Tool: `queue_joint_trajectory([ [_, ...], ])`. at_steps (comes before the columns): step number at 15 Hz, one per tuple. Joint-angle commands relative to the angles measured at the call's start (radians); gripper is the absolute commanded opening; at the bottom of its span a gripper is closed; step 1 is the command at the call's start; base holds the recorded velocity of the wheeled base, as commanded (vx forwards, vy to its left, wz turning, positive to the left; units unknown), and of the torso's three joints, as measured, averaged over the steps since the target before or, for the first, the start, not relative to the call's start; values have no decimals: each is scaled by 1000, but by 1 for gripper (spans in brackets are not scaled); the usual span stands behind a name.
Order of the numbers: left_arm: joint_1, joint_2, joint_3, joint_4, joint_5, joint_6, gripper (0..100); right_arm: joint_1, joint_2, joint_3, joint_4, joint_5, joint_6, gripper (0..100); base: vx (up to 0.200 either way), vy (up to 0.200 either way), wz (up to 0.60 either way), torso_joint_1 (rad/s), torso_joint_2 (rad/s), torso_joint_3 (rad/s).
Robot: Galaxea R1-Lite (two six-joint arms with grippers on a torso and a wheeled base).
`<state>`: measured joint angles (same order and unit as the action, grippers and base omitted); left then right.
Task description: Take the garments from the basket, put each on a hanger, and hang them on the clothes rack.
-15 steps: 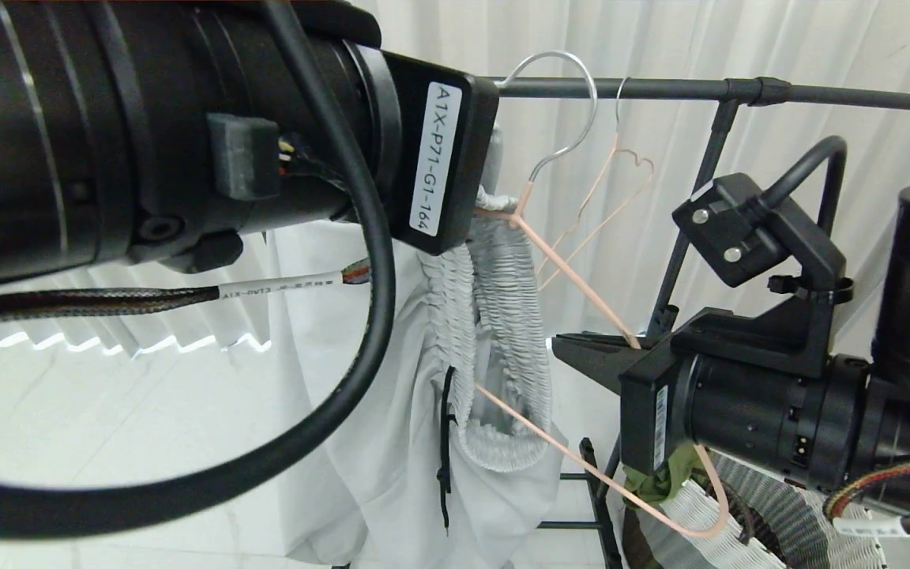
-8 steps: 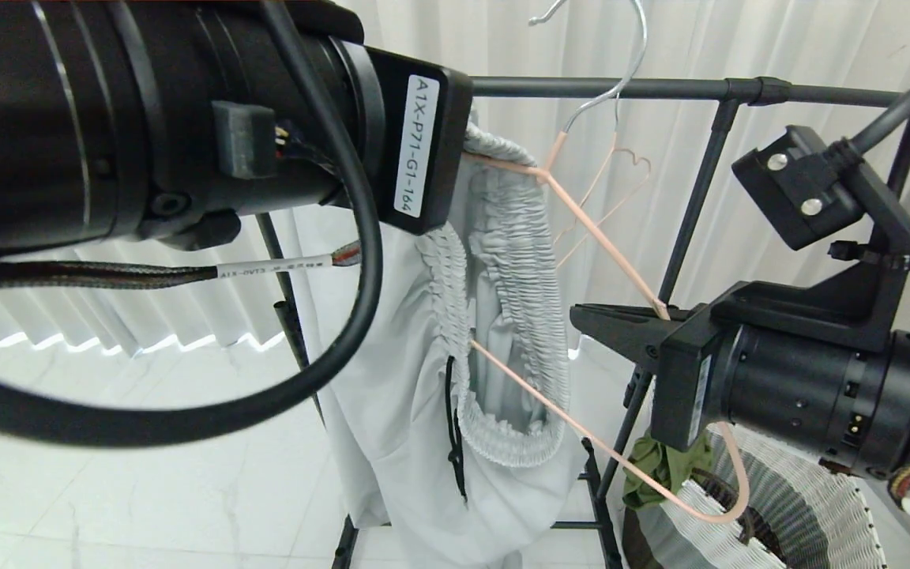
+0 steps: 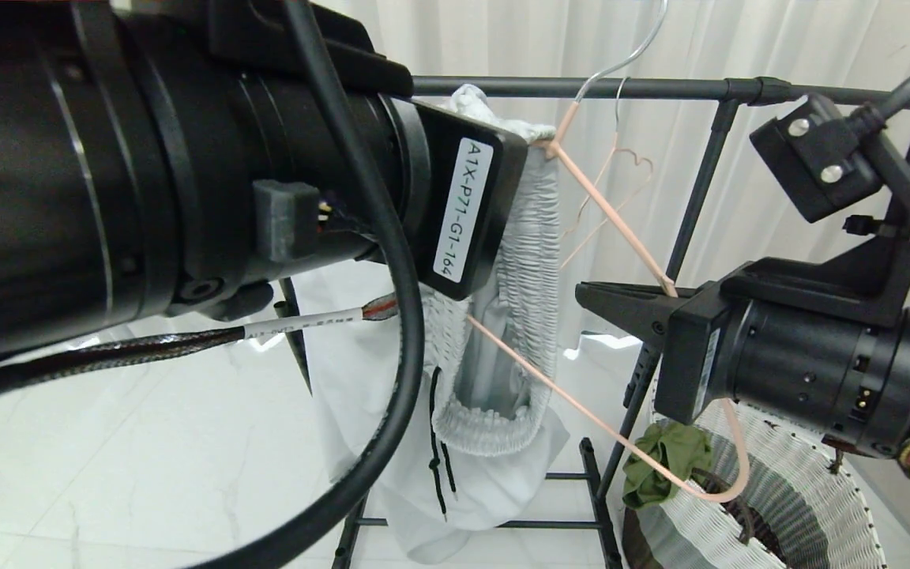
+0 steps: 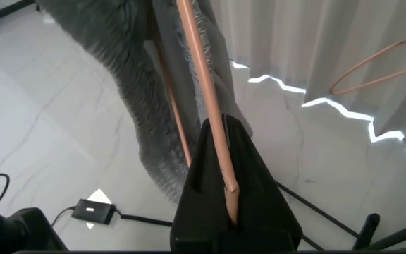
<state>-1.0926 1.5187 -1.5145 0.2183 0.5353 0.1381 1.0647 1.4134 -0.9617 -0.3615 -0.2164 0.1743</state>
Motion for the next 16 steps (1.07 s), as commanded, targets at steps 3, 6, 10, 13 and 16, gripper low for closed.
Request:
queue_joint_trajectory([
  [3,0,-2,7,-2,0,2,0,-20,6,-45,-1,5,-21,0,0,0,0,0,0,0],
  [6,0,-2,7,-2,0,6,0,-20,2,-46,-2,0,-33,0,0,0,0,0,0,0],
  [10,-1,-2,7,-2,0,8,100,-20,6,-60,-30,3,-70,0,0,0,0,0,0,0],
  [13,-1,-2,7,0,0,8,100,-20,4,-58,-53,0,-108,0,0,0,0,0,0,0],
  [16,-1,-12,14,-2,0,6,100,-25,6,-51,-91,-1,-134,0,0,0,0,0,0,0],
])
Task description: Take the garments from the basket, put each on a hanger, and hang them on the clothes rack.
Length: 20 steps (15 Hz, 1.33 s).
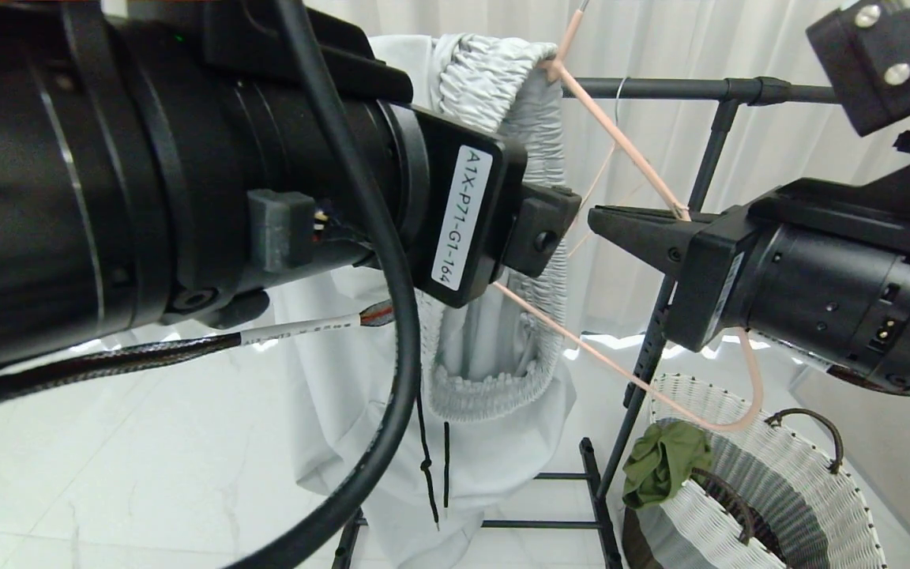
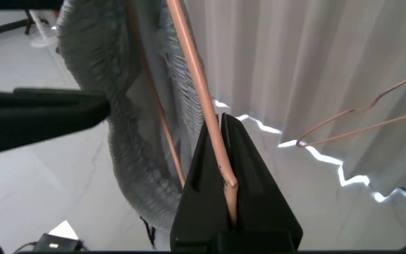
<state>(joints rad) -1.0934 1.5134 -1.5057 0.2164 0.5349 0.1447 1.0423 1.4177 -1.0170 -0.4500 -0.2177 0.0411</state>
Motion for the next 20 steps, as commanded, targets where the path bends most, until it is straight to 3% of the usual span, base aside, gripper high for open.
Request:
queue_joint_trajectory([
  [1,0,-21,15,0,2,0,100,-5,0,5,-4,0,-3,0,0,0,0,0,0,0],
  [5,0,-150,137,1,0,6,100,-76,-3,2,-13,4,-41,0,0,0,0,0,0,0],
  [8,0,-220,233,1,0,26,100,-90,9,9,-101,3,-46,0,0,0,0,0,0,0],
  [11,10,-236,251,1,0,39,100,-93,12,25,-157,1,-79,0,0,0,0,0,0,0],
  [13,104,-236,246,1,-6,75,100,-93,6,31,-168,3,-101,0,0,0,0,0,0,0],
  [14,178,-239,240,-2,-53,127,100,-93,-6,32,-168,4,-109,0,0,0,0,0,0,0],
  [16,313,-266,234,-22,-277,266,100,-93,-36,57,-168,12,-119,0,0,0,0,0,0,0],
  [18,475,-262,233,-52,-481,458,100,-93,-77,87,-167,44,-121,0,0,0,0,0,0,0],
  [20,544,-242,229,-77,-615,584,100,-96,-111,117,-154,77,-122,0,0,0,0,0,0,0],
])
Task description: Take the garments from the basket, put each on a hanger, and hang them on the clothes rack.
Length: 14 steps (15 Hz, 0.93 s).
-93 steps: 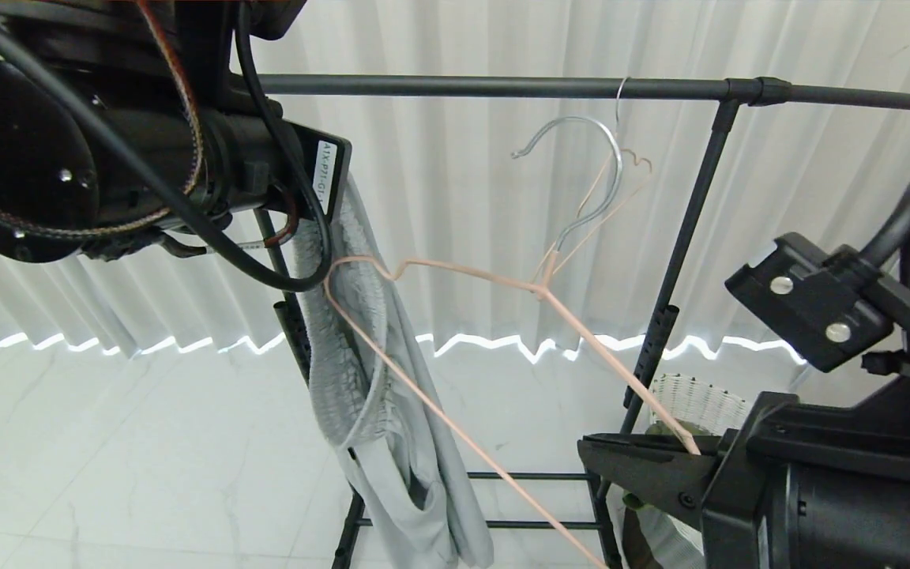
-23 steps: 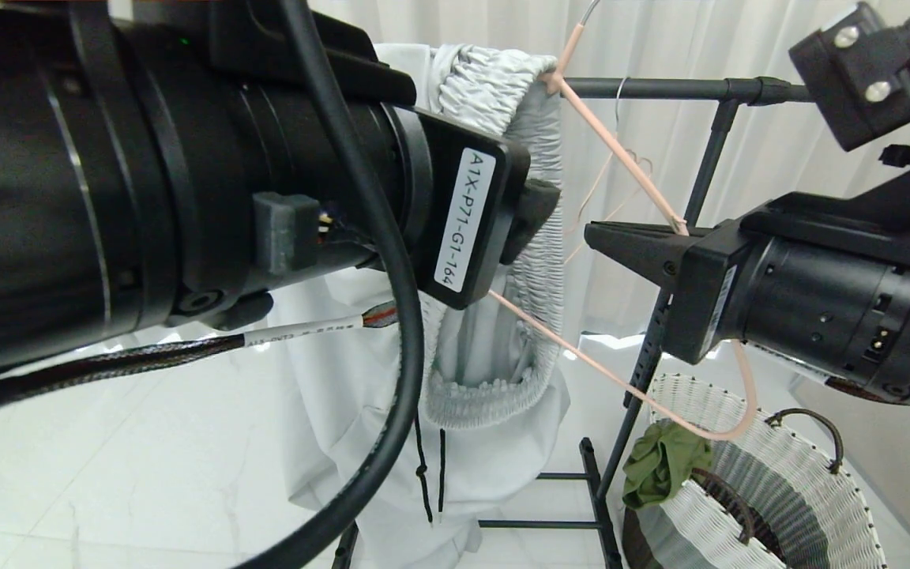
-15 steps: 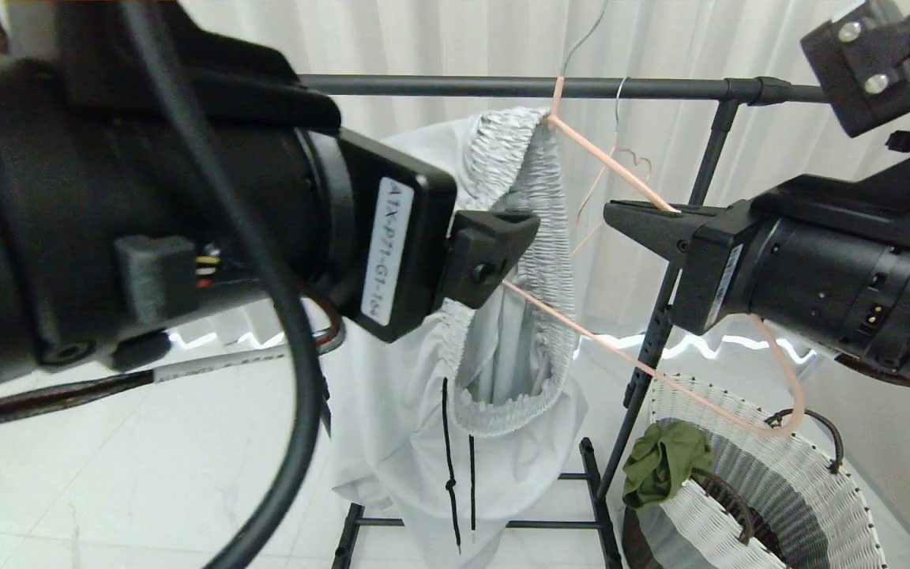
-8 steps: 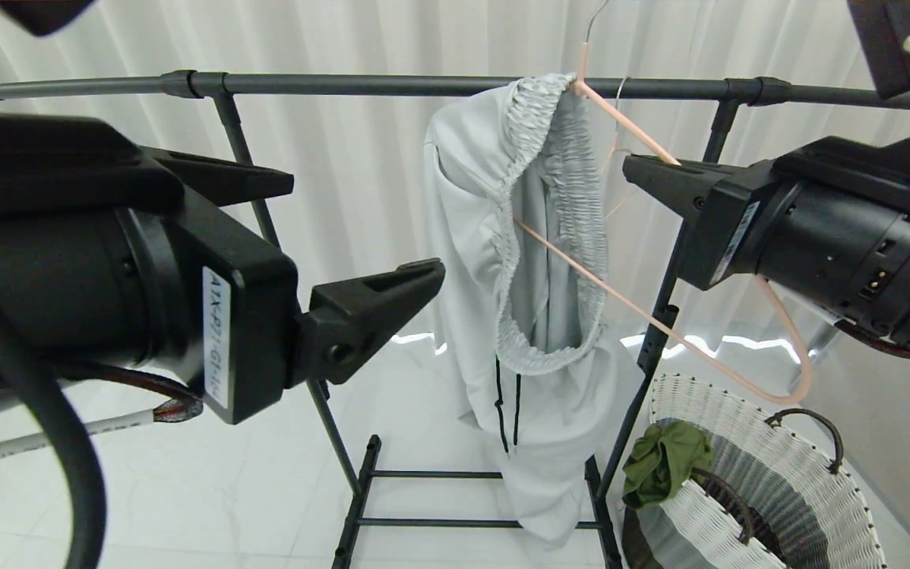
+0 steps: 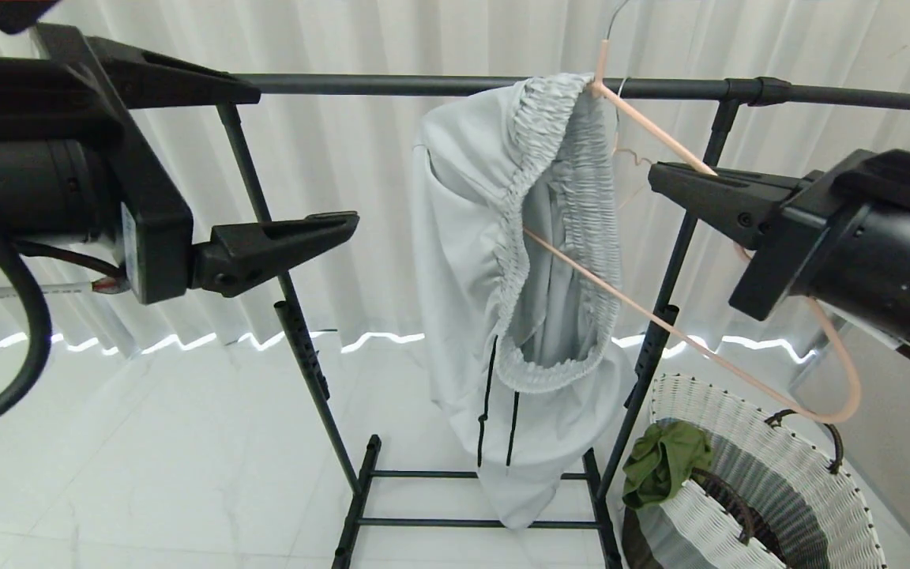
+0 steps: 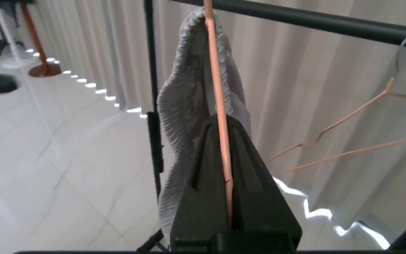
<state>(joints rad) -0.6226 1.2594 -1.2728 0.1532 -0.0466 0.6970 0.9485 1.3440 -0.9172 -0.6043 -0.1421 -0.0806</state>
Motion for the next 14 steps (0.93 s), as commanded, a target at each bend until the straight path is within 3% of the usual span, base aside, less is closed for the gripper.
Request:
queue_joint_trajectory([
  [1,80,22,-8,-14,-70,73,100,-2,-49,28,12,13,-1,0,0,0,0,0,0,0],
  [2,78,43,-13,-14,-99,133,100,-2,-68,44,37,47,-1,0,0,0,0,0,0,0],
  [4,55,61,-11,-14,-101,174,100,-1,-74,51,58,93,-1,0,0,0,0,0,0,0],
  [8,10,103,-25,-30,-93,194,100,22,-71,67,58,107,-1,0,0,0,0,0,0,0],
  [11,10,141,-33,-107,-82,200,100,85,-75,93,58,105,-1,0,0,0,0,0,0,0],
  [14,4,150,-10,-109,-85,199,100,141,-69,93,57,99,-1,0,0,0,0,0,0,0],
])
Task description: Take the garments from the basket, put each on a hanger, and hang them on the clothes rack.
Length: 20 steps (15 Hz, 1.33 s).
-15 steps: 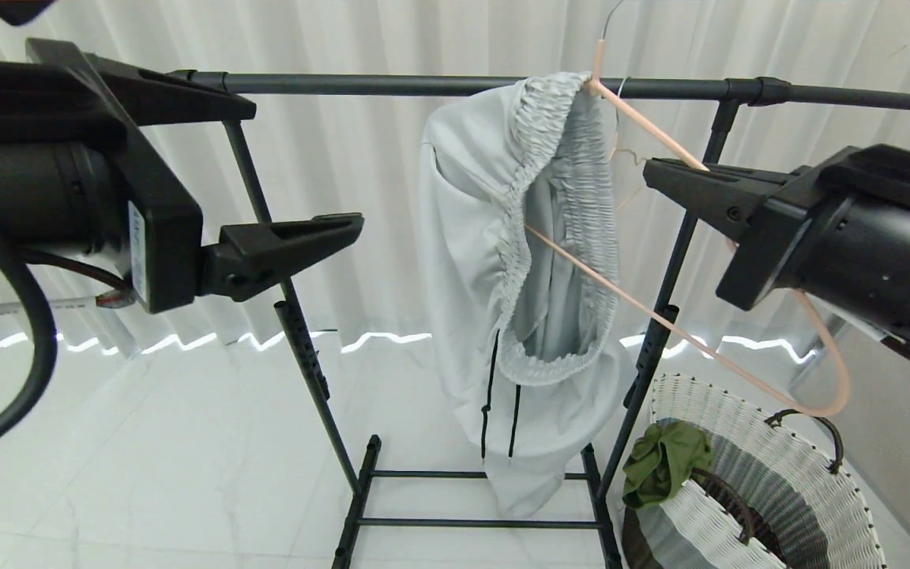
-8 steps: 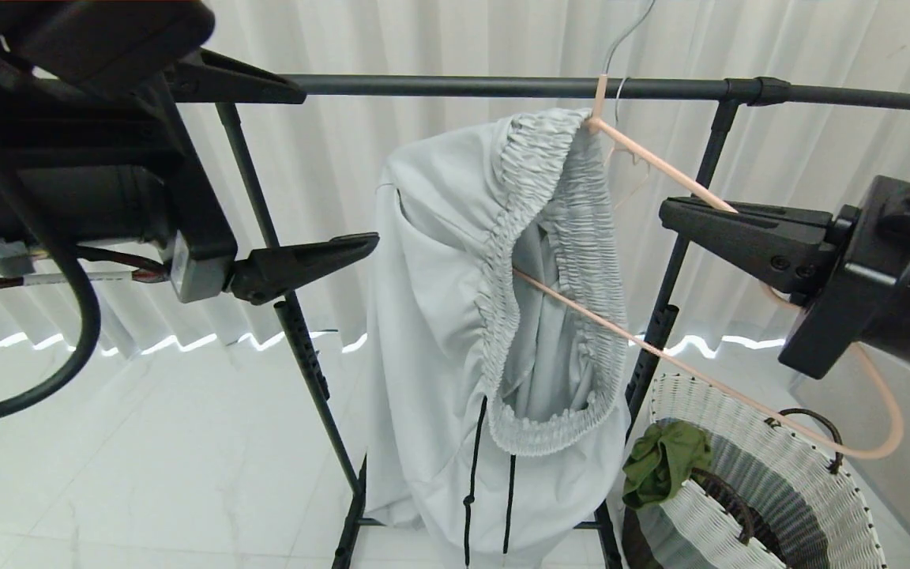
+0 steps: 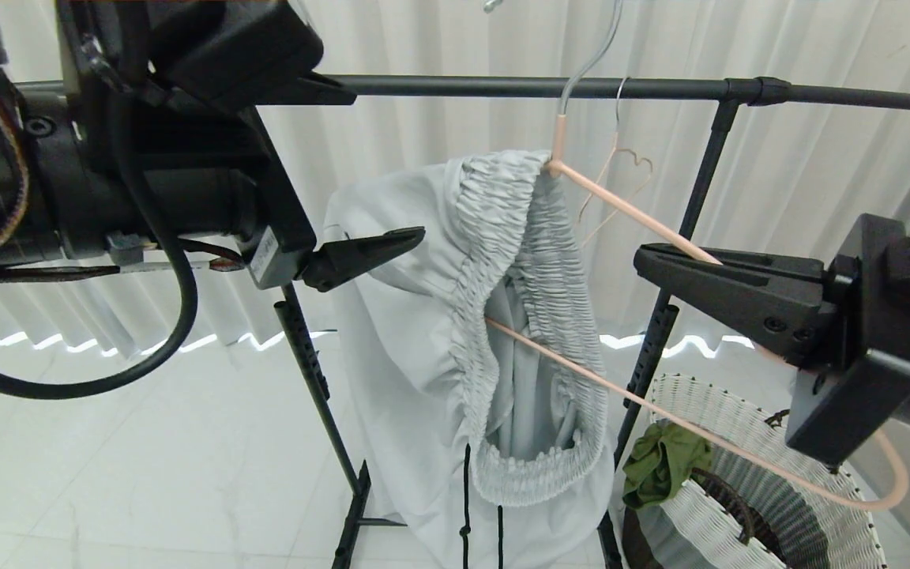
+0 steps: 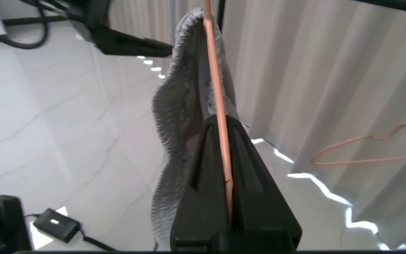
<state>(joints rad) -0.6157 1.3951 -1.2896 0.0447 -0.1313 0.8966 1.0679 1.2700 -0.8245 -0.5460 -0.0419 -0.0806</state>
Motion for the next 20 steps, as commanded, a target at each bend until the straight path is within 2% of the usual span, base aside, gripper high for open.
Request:
queue_joint_trajectory([
  [1,-2,15,16,0,-1,1,100,29,6,1,-2,-1,-1,0,0,0,0,0,0,0],
  [8,4,21,23,-2,4,2,100,67,6,1,0,4,-39,0,0,0,0,0,0,0],
  [9,4,19,23,-2,4,2,0,69,6,-1,0,4,-39,0,0,0,0,0,0,0],
  [20,4,12,44,-2,4,1,0,73,2,1,1,-1,-41,0,0,0,0,0,0,0],
])
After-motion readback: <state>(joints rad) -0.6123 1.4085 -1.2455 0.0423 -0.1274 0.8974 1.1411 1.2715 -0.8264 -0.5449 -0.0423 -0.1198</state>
